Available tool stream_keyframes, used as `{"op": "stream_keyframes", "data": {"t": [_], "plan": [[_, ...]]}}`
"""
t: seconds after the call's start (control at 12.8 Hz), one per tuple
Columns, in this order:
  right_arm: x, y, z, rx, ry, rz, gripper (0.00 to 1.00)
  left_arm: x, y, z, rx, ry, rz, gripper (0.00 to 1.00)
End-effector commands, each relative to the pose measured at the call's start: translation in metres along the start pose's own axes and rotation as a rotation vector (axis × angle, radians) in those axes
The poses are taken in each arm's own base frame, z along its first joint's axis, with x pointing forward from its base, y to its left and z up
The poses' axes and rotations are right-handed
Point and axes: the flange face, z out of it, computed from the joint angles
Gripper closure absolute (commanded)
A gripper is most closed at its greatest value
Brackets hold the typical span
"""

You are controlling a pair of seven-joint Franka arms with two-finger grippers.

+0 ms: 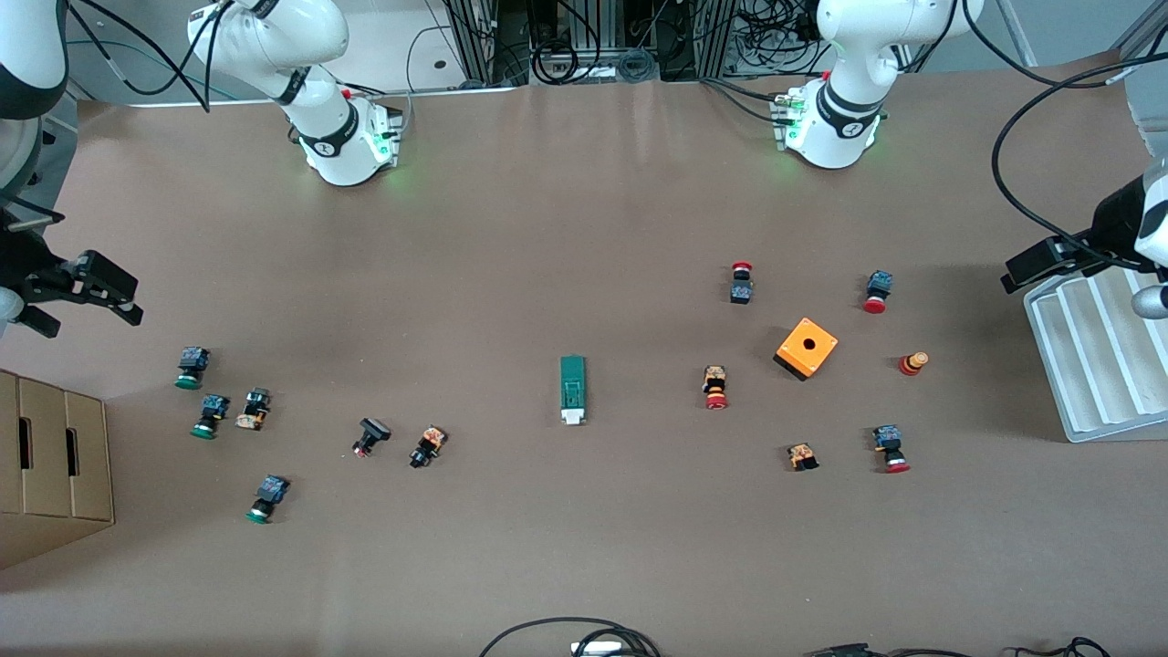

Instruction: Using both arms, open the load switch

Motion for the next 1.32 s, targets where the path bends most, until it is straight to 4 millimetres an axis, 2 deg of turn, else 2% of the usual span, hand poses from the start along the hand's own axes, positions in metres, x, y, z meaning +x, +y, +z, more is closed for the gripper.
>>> {"op": "stream_keyframes", "data": {"t": [0.0, 0.31, 0.47, 0.62, 0.78, 0.93, 1.09, 1.25], "plan": [[0.001, 0.000, -0.004, -0.024, 0.015, -0.014, 0.00, 0.008, 0.003, -0.005, 0.003, 0.020, 0.008, 0.00], [0.002, 0.001, -0.003, -0.025, 0.018, -0.013, 0.00, 0.005, 0.011, -0.012, -0.007, 0.028, 0.032, 0.00], [0.001, 0.002, -0.002, -0.024, 0.012, -0.008, 0.00, 0.001, 0.032, -0.020, -0.008, 0.043, 0.069, 0.00], [0.001, 0.004, -0.002, -0.026, 0.015, -0.007, 0.00, 0.003, 0.042, -0.012, -0.007, 0.029, 0.090, 0.00], [0.002, 0.002, -0.003, -0.025, 0.017, -0.011, 0.00, 0.001, 0.055, -0.012, -0.009, 0.033, 0.111, 0.00], [0.002, 0.001, -0.003, -0.025, 0.017, -0.010, 0.00, 0.002, 0.059, -0.010, -0.011, 0.036, 0.134, 0.00], [0.001, 0.002, -0.003, -0.024, 0.014, -0.010, 0.00, -0.002, 0.073, -0.017, -0.022, 0.052, 0.173, 0.00], [0.001, 0.002, -0.002, -0.024, 0.012, -0.008, 0.00, -0.001, 0.079, -0.011, -0.042, 0.042, 0.180, 0.00]]}}
